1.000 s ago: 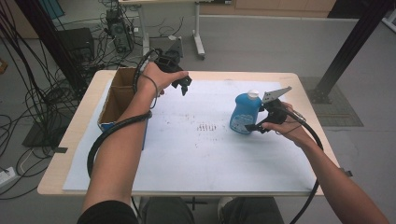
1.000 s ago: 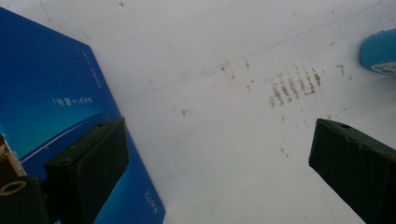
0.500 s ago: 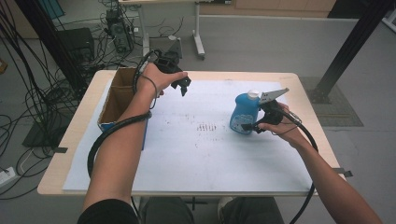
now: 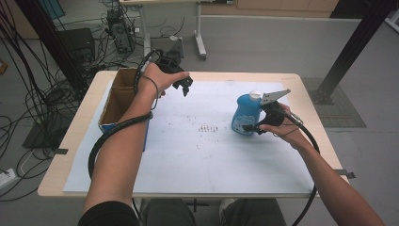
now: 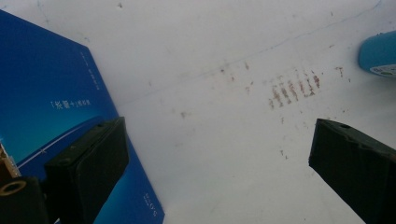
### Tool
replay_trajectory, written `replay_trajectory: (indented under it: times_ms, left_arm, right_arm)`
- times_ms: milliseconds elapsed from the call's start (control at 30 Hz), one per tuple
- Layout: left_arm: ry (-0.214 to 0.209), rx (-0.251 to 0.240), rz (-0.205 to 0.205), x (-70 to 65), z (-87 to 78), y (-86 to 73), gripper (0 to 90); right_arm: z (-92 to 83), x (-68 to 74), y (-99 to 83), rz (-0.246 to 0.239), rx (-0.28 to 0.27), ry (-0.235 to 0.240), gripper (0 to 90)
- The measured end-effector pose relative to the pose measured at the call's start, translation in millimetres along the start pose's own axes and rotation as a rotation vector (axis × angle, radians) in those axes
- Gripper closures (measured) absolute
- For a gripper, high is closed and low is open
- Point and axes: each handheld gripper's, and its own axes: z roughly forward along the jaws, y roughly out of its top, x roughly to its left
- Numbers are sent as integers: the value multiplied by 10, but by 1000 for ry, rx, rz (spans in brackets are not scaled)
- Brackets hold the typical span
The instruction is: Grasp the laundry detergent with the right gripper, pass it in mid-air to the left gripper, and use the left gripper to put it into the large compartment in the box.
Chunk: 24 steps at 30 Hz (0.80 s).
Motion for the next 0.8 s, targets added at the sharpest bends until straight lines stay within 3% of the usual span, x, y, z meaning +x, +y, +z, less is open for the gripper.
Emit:
replay_trajectory:
  times_ms: [800]
  left_arm:
    - [-2,-8,3,-13,-11,11,55]
  right_arm:
    - [1,5,16,-11,-13,5,26]
